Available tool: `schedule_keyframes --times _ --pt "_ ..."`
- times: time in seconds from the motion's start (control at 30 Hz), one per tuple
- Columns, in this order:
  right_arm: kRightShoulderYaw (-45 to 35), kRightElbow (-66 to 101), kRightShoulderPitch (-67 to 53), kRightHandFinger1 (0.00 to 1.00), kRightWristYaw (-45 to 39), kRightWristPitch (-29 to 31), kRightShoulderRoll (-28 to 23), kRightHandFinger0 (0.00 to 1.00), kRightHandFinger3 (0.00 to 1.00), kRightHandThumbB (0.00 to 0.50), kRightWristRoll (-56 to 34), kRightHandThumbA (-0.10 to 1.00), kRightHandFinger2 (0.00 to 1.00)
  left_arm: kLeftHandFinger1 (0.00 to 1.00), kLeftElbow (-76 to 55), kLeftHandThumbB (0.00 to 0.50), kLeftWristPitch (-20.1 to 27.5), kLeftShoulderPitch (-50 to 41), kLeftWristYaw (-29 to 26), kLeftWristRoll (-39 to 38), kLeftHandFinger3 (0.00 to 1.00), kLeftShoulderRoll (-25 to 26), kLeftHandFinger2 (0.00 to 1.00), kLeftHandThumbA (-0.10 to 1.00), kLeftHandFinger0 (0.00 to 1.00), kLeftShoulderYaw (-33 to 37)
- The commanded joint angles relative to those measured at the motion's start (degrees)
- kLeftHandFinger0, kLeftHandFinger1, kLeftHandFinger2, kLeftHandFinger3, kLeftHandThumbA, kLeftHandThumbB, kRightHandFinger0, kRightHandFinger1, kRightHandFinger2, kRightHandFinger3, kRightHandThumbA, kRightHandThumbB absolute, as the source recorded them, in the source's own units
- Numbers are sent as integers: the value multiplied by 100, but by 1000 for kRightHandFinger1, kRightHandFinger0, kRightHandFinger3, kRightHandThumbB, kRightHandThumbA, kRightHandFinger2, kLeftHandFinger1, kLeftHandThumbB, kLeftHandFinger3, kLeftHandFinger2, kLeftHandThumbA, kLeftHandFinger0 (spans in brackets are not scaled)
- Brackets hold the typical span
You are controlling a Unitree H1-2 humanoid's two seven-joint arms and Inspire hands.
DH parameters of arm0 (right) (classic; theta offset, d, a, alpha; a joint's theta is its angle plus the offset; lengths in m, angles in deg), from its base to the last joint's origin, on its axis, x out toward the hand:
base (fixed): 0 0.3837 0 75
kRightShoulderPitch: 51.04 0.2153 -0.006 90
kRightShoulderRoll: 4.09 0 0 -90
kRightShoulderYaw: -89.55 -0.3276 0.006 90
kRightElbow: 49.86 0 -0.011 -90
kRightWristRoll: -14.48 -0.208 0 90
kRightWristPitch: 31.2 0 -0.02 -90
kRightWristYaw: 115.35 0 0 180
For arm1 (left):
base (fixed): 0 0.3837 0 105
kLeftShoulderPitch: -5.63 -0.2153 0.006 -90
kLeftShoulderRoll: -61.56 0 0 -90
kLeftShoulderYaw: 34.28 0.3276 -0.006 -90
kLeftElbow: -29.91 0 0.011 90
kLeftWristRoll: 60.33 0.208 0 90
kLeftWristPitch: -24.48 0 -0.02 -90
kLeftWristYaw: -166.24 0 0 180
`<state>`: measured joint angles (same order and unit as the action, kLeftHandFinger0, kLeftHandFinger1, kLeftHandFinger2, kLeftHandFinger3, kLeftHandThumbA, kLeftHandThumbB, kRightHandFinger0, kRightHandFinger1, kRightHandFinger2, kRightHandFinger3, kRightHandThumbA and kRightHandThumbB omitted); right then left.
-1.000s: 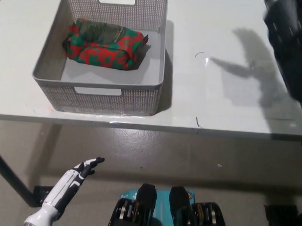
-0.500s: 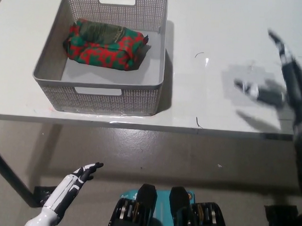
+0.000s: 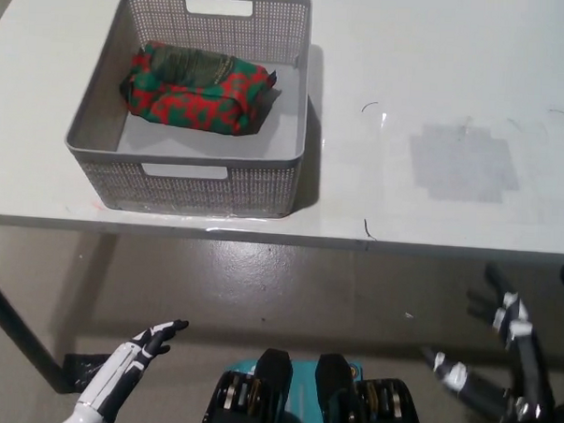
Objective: Use the right hand to pick up a bag of coffee beans on the right hand side and place it into a container on the left hand side
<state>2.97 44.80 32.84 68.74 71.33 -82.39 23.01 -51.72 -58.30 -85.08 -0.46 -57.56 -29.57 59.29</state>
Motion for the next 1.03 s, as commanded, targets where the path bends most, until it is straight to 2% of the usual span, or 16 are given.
schedule_keyframes --times 0.0,0.03,0.13,0.2,0.27,0.43,0.57,0.63,0.73,0.8,1.0 --pt "-583 -959 64 868 -138 1440 474 831 1000 212 -1624 1000 1000 1000 -25 195 410 10 -119 -95 1000 6 1000 1000 1000 -124" --pt "-648 -1207 148 869 -175 1440 479 832 1000 239 -1696 1000 1000 1000 -15 203 429 20 -134 -105 1000 -7 1000 1000 1000 -140" --pt "-702 -1504 370 874 -334 1440 382 806 1000 277 -1762 950 1000 1000 49 240 473 78 -181 -131 1000 -34 1000 1000 1000 -202" --pt "-731 -1574 423 872 -432 1440 338 812 1000 279 -1744 932 1000 1000 67 240 496 75 -174 -156 1000 -58 1000 1000 1000 -215" --pt "-743 -1707 480 867 -521 1440 302 825 1000 302 -1744 924 1000 1000 80 227 485 74 -162 -162 1000 -79 1000 1000 1000 -220" --pt "-760 -1924 600 841 -769 1439 302 807 1000 305 -2031 875 1000 1000 49 240 450 91 -151 -155 1000 -93 1000 1000 1000 -268" --pt "-767 -1903 636 816 -764 1336 283 759 1000 311 -2095 825 1000 1000 52 234 385 155 -114 -122 1000 -91 1000 1000 1000 -267" --pt "-763 -1875 640 799 -756 1266 289 729 1000 306 -2080 810 1000 1000 51 249 368 173 -103 -124 1000 -88 1000 1000 1000 -277" --pt "-752 -1861 649 784 -745 1232 309 705 1000 294 -2083 800 1000 1000 34 248 337 189 -93 -123 1000 -79 1000 1000 1000 -290" --pt "-739 -1859 656 783 -754 1223 312 697 1000 297 -2092 798 1000 1000 50 267 361 198 -97 -114 1000 -74 1000 1000 1000 -300" --pt "-722 -1902 736 786 -807 1195 298 697 1000 300 -2093 810 1000 1000 106 249 403 259 -103 -127 1000 -81 1000 1000 1000 -332"
